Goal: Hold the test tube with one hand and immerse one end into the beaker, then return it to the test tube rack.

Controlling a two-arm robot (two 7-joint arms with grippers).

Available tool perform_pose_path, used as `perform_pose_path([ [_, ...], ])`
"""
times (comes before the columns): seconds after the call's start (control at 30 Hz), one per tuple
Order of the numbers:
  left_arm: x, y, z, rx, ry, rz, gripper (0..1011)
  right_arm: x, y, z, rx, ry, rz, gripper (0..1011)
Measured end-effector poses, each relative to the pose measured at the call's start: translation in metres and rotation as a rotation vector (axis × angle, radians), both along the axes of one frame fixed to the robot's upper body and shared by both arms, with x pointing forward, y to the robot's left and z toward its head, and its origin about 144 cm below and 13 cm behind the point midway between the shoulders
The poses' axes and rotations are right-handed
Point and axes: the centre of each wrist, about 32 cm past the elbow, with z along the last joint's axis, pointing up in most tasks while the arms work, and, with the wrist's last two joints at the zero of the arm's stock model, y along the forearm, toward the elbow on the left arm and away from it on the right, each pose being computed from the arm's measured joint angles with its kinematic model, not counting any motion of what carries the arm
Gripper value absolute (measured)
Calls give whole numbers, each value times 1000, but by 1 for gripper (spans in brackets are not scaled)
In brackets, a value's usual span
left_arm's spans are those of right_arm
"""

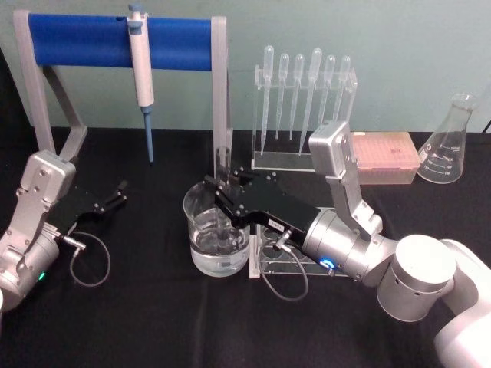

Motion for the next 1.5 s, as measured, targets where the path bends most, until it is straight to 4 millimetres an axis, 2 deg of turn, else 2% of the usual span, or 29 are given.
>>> perform_pose_path([
  [0.23,0,0,0,0,0,0,1000,1,0,-6,2,9,5,224],
  [1.5,0,0,0,0,0,0,1000,2,0,-5,1,7,6,224],
])
